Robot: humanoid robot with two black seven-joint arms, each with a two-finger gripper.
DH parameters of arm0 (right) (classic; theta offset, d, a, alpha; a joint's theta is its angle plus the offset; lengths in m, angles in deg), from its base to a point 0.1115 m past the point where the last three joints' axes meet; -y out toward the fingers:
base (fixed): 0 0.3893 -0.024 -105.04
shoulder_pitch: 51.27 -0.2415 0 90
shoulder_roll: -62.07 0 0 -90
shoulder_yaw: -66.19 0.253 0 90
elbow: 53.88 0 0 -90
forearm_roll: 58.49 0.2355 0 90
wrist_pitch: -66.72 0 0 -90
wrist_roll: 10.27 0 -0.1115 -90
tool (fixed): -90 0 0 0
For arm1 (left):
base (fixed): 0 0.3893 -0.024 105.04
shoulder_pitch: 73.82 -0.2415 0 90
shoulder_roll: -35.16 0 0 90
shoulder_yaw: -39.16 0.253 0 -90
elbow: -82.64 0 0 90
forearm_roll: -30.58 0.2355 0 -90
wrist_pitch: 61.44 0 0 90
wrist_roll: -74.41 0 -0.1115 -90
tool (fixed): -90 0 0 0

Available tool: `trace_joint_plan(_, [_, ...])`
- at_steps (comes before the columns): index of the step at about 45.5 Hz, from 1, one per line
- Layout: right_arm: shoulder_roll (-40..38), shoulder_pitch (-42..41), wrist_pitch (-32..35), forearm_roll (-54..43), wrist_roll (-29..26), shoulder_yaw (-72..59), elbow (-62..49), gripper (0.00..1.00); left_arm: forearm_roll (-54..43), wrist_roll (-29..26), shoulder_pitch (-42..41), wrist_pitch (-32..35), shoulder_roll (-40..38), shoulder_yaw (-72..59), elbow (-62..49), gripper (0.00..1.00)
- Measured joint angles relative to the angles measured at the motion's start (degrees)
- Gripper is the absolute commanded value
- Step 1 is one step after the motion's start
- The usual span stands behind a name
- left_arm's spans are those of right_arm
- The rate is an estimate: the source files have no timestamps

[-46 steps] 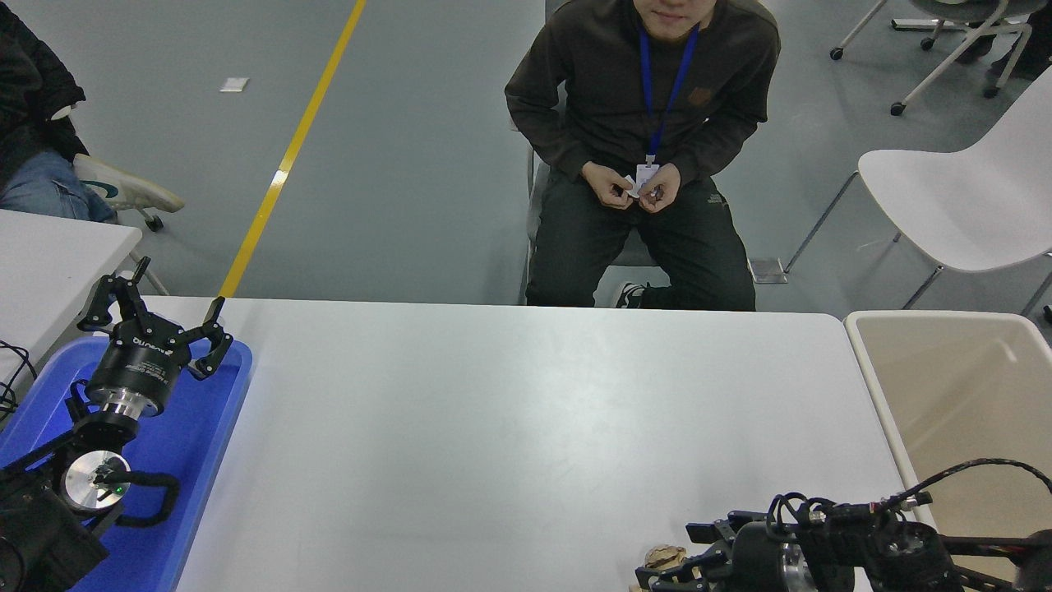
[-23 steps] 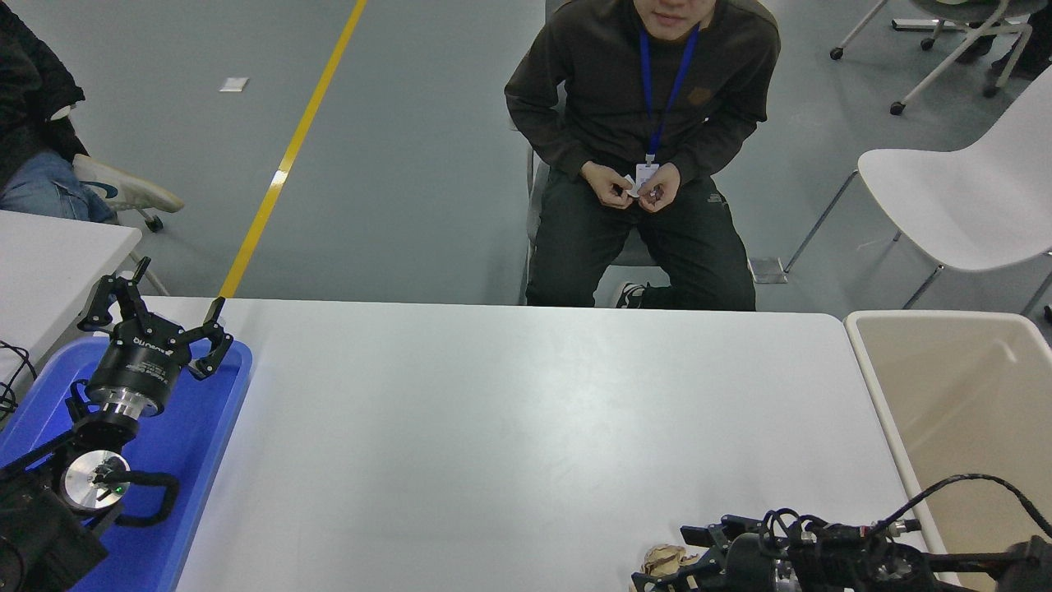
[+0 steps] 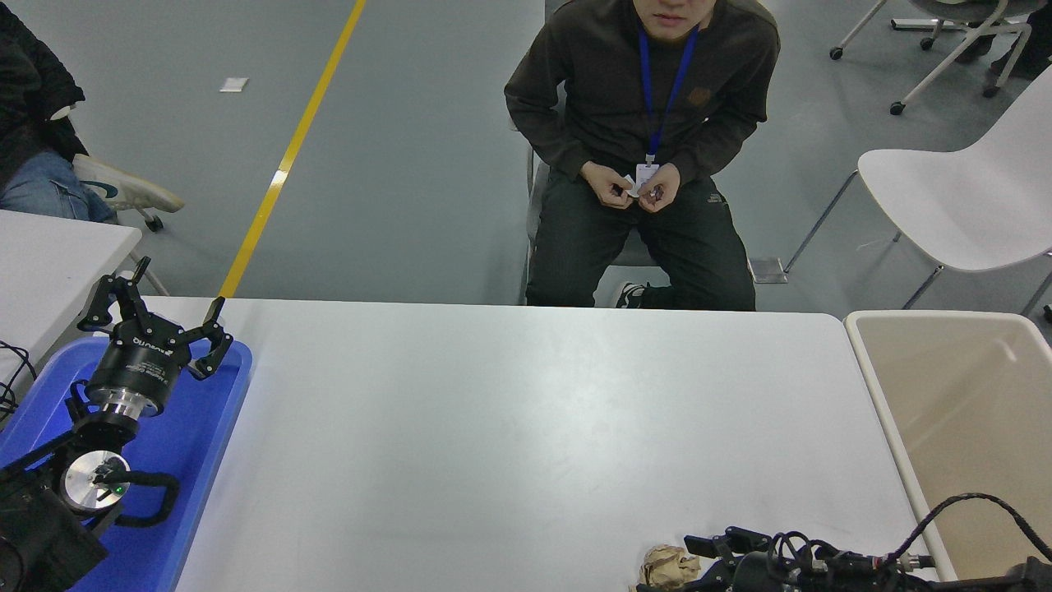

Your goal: Clean the table surface

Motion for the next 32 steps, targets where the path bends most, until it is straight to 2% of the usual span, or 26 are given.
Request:
trace_joint_plan(9, [1.8,0.7,-3.3,0.2,0.0,-0.5,-2.7,0.94,0.0,0.0,0.0,0.0,0.0,0.0,0.0,1.00])
trace_joint_plan(13, [2.5,0.9,-4.8,0.5,0.5,-0.7,-4.0,0.87,0.0,0.0,0.0,0.0,0.0,0.0,0.0,1.00])
trace_joint_plan(15, [2.8,1.0,-5.3,0.6,0.8,-0.7,-4.4,0.72,0.0,0.0,0.0,0.0,0.0,0.0,0.0,1.00])
trace_joint_plan(18, [3.1,1.2,-6.0,0.7,1.6,-0.8,-4.9,0.29,0.0,0.0,0.0,0.0,0.0,0.0,0.0,1.00])
trace_joint_plan(19, [3.2,1.3,-6.2,0.8,1.8,-0.8,-5.1,0.19,0.0,0.0,0.0,0.0,0.0,0.0,0.0,1.00])
trace_joint_plan(20, [3.3,1.4,-6.4,0.8,2.2,-0.8,-5.3,0.13,0.0,0.0,0.0,0.0,0.0,0.0,0.0,1.00])
trace_joint_plan(23, [3.4,1.6,-6.6,1.1,3.0,-0.8,-5.6,0.01,0.0,0.0,0.0,0.0,0.0,0.0,0.0,1.00])
trace_joint_plan(32, [3.7,1.6,-6.9,2.4,4.5,-1.9,-6.4,0.00,0.0,0.0,0.0,0.0,0.0,0.0,0.0,1.00])
